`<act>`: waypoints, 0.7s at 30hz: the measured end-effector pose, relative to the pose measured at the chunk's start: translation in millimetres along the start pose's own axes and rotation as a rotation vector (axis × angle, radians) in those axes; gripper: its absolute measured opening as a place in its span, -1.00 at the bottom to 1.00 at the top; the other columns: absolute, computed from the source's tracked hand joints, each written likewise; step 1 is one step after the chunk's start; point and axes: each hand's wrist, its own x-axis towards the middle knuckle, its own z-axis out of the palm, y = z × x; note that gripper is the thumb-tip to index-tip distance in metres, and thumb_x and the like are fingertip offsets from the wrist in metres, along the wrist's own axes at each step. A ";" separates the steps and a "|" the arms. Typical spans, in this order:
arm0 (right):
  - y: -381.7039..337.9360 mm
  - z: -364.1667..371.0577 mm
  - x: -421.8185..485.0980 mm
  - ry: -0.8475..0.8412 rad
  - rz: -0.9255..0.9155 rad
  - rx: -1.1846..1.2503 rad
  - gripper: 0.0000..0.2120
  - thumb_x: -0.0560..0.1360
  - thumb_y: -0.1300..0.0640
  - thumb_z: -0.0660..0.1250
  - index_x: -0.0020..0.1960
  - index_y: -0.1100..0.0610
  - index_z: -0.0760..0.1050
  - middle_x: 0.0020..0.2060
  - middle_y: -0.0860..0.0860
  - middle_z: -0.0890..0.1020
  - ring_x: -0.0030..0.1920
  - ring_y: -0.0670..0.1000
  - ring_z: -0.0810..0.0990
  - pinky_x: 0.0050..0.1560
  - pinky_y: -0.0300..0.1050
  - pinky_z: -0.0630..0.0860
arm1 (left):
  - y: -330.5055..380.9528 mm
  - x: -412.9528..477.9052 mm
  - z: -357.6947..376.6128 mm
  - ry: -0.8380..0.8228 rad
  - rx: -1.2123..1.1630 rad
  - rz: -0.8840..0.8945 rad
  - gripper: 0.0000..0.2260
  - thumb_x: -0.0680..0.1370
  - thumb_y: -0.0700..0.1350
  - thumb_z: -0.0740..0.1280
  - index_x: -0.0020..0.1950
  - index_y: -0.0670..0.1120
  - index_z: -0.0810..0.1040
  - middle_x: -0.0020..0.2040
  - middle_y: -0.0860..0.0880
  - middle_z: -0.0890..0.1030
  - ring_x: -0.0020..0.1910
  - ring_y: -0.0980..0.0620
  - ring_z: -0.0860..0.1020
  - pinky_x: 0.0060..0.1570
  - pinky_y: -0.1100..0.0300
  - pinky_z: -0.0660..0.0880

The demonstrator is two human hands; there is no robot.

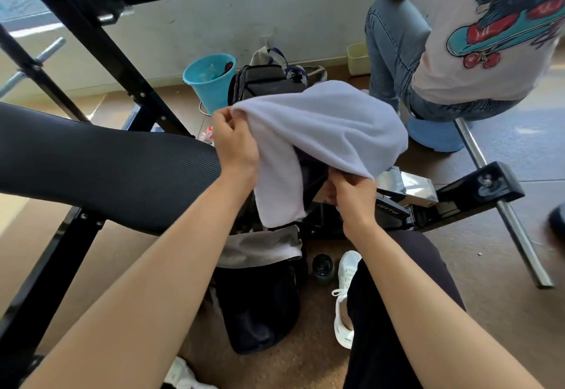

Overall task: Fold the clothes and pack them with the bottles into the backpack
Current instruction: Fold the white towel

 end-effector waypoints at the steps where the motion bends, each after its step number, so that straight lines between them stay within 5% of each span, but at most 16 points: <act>1: -0.4 0.1 -3.8 0.023 -0.056 -0.133 -0.76 0.51 0.05 0.48 -0.25 0.17 0.62 -0.42 0.14 0.58 -0.41 0.06 0.54 -0.30 0.00 0.52 | 2.9 6.1 -2.6 0.050 -0.051 -0.053 -0.87 0.72 -0.02 0.17 0.02 -0.02 0.44 0.00 -0.05 0.57 -0.04 0.04 0.54 0.05 0.06 0.56; 4: -1.3 -0.9 -17.2 0.229 -0.519 -0.562 -0.51 0.44 -0.01 0.49 -0.52 0.12 0.33 -0.58 0.00 0.37 -0.52 -0.04 0.34 -0.36 -0.06 0.36 | 3.0 18.0 -13.4 0.123 -0.158 -0.185 -0.85 0.71 -0.01 0.17 0.09 -0.04 0.45 0.06 -0.11 0.60 0.01 -0.02 0.61 0.05 0.04 0.61; 7: -3.8 -0.9 -27.2 0.361 -0.969 -0.544 -0.66 0.37 0.07 0.56 -0.30 0.14 0.39 -0.37 -0.03 0.42 -0.39 -0.05 0.34 -0.36 -0.21 0.33 | -0.2 20.1 -25.9 0.112 -0.211 -0.221 -0.79 0.71 0.01 0.18 0.17 -0.10 0.49 0.06 -0.12 0.63 0.02 -0.05 0.63 -0.02 0.07 0.63; 11: -3.9 1.1 -7.5 0.307 -0.900 -0.641 -0.34 0.35 0.11 0.60 0.34 0.05 0.35 0.23 0.09 0.29 0.16 0.01 0.36 0.07 -0.16 0.53 | -2.1 12.7 -42.3 0.005 -0.298 -0.255 -0.78 0.71 -0.02 0.20 0.19 -0.15 0.49 0.01 -0.13 0.63 -0.01 -0.07 0.63 0.06 -0.05 0.63; 15: -3.7 9.3 15.4 0.292 -0.952 -0.787 -0.84 0.51 0.13 0.46 0.08 0.12 0.67 0.11 0.10 0.61 0.12 0.22 0.48 -0.09 0.18 0.62 | -5.0 -7.2 -53.4 -0.206 -0.320 -0.253 -0.83 0.68 -0.10 0.22 0.16 -0.17 0.51 -0.03 -0.12 0.63 -0.04 -0.02 0.63 0.04 -0.04 0.60; 18: -1.1 14.5 21.7 0.198 -0.871 -0.755 -0.70 0.52 0.16 0.45 0.25 0.08 0.63 0.16 0.05 0.62 0.13 0.17 0.51 0.01 0.03 0.56 | -9.2 -21.9 -56.2 -0.454 -0.238 -0.193 -0.71 0.47 -0.14 0.43 0.14 -0.19 0.53 -0.02 -0.08 0.65 -0.02 0.03 0.63 -0.01 0.11 0.59; 21: -1.1 15.2 22.8 0.160 -0.827 -0.793 -0.58 0.52 0.16 0.45 0.37 0.04 0.54 0.20 0.08 0.56 0.15 0.15 0.48 -0.02 -0.04 0.51 | -22.1 -32.8 -48.4 -0.553 0.136 -0.146 -0.58 0.32 -0.20 0.59 0.13 -0.05 0.57 0.07 -0.09 0.66 0.07 0.00 0.64 0.08 0.09 0.62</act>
